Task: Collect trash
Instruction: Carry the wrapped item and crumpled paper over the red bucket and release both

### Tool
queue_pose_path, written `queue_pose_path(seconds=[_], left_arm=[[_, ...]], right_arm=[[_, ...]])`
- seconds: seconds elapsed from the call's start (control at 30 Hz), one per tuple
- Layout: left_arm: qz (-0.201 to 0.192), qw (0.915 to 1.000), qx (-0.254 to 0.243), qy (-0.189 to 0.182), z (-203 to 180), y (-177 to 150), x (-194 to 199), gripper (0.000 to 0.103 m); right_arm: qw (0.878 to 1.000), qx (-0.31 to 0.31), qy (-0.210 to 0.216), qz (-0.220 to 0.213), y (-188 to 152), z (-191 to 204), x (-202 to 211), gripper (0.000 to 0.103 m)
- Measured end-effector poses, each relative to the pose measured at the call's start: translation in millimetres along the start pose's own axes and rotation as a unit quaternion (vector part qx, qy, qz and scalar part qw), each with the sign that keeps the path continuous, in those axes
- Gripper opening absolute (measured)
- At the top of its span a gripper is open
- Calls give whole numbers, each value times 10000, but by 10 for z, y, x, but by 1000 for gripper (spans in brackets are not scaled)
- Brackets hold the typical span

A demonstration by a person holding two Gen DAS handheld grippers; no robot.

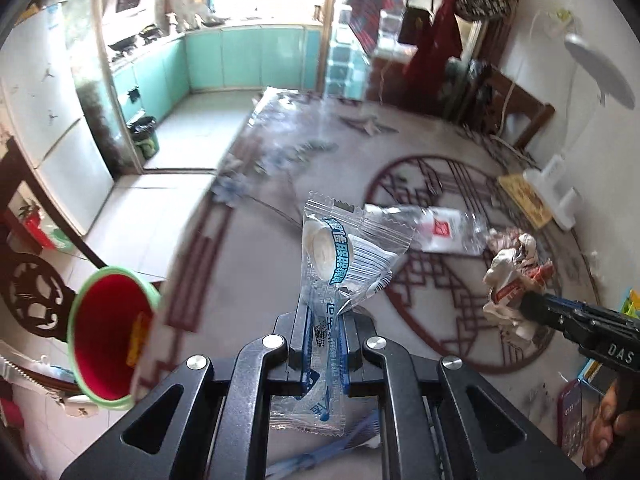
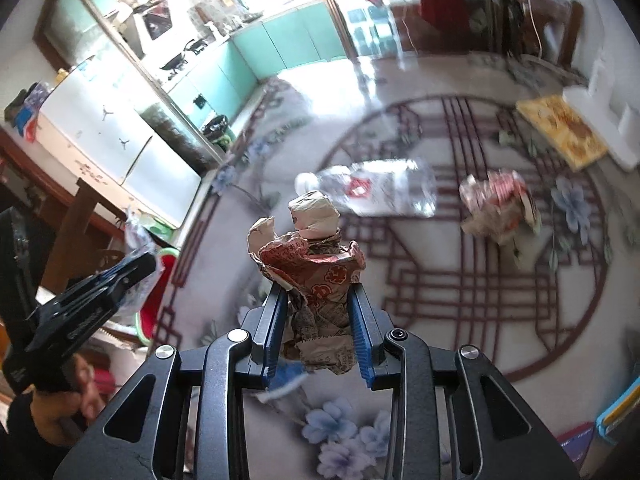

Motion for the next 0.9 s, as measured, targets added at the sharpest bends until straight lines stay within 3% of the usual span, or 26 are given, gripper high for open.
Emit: queue_pose_path(seconds=[0.33, 0.9], left_arm=[[-372, 9987, 254, 218, 728, 65, 467, 8], [-381, 9957, 659, 528, 1945, 0, 624, 8]], right_arm=[[9986, 278, 214, -389, 229, 649, -5, 30], [9965, 639, 466, -282, 259, 1620, -414, 30]])
Point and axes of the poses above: each gripper's, at about its wrist camera, not at the fingertips, and x roughly against the way its jaws point, z to its left, y to its top, the point moved 5 cm from there along -x, roughly the way its jaws point, and after that the axes turned 4 degrees about x, right-handed, at the moved point
